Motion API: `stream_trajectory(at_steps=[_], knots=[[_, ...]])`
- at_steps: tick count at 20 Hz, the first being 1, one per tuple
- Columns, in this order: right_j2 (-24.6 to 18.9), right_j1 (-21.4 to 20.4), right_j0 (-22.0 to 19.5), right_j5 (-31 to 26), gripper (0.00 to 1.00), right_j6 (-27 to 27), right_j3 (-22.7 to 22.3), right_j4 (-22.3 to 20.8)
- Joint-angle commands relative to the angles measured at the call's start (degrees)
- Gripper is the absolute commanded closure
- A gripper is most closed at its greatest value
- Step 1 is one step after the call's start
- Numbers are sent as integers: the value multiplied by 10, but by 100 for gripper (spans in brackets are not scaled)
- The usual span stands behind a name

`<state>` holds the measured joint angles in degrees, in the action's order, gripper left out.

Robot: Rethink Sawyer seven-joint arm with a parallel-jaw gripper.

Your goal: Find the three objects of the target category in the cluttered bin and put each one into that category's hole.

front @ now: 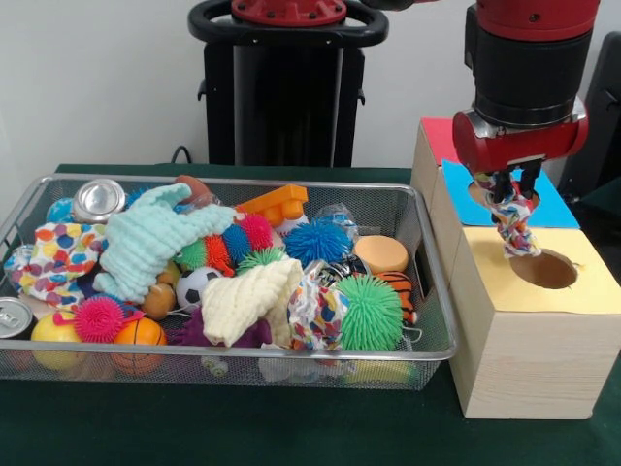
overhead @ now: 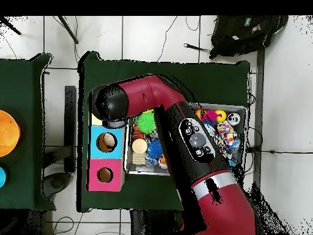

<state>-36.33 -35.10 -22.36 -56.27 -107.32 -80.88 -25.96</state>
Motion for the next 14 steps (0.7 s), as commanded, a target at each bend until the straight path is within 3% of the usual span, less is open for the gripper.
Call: stream_trajectory(at_steps=[1, 14], knots=[[-18, -4, 0, 29, 100, 54, -72, -1], [-11, 3, 15, 56, 100, 37, -74, -11]])
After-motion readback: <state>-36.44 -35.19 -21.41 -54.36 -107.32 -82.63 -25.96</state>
